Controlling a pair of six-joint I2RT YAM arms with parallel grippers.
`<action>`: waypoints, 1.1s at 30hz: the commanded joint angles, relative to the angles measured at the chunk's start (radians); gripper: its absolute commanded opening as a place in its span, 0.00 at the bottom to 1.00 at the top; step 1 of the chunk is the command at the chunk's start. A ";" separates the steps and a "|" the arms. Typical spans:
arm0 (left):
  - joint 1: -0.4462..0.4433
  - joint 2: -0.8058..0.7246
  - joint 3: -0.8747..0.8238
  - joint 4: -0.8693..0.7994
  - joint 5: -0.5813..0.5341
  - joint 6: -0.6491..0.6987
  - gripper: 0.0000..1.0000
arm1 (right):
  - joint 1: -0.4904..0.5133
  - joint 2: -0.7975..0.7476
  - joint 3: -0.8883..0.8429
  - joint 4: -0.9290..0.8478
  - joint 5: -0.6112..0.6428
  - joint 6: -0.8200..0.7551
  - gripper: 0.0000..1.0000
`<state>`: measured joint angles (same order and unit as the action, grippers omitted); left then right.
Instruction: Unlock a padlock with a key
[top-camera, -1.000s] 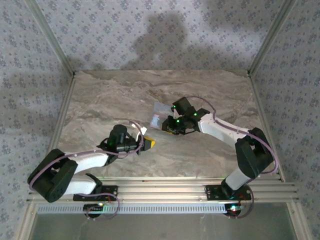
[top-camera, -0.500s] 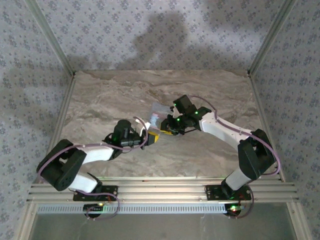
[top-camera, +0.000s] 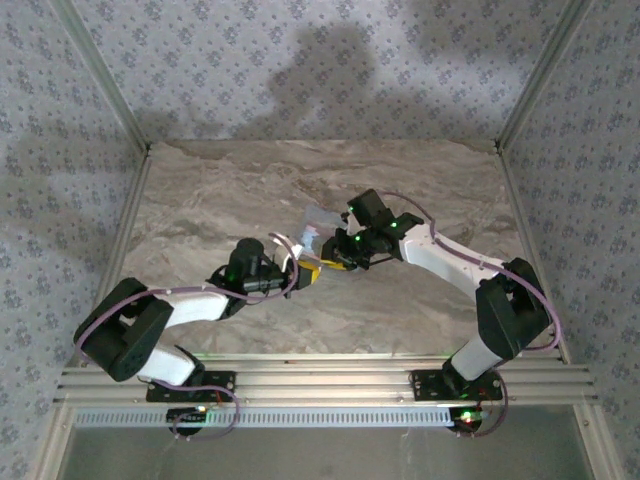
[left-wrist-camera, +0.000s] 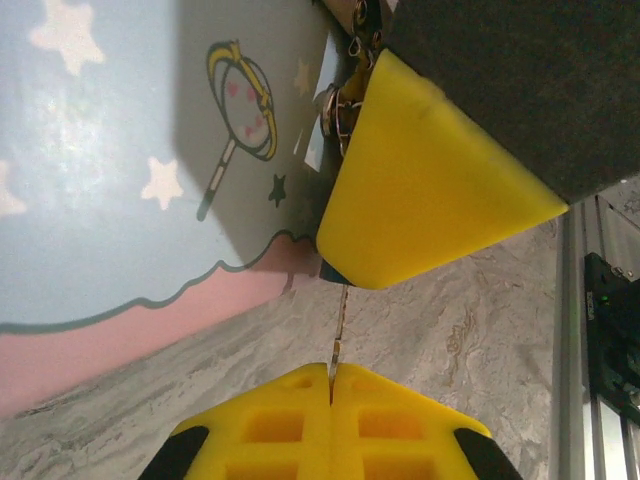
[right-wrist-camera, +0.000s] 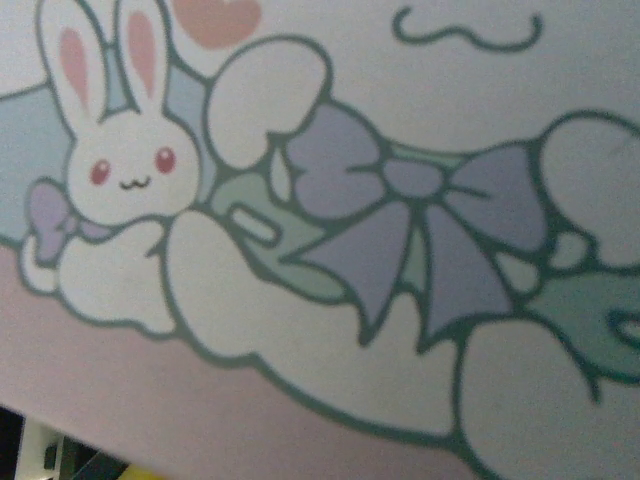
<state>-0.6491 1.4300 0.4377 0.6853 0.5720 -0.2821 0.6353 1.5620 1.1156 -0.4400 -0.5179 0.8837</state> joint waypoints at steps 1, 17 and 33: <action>-0.015 0.011 0.025 0.037 -0.008 0.028 0.00 | -0.002 -0.023 0.035 0.029 -0.040 0.008 0.00; -0.023 0.018 0.035 0.097 -0.075 -0.042 0.00 | 0.014 -0.003 0.016 0.035 -0.045 0.007 0.00; -0.036 0.044 -0.062 0.203 -0.097 -0.085 0.00 | 0.057 -0.009 -0.029 0.063 0.072 0.010 0.07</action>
<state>-0.6746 1.4757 0.3988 0.8150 0.5026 -0.3504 0.6724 1.5707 1.0931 -0.4099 -0.4648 0.8948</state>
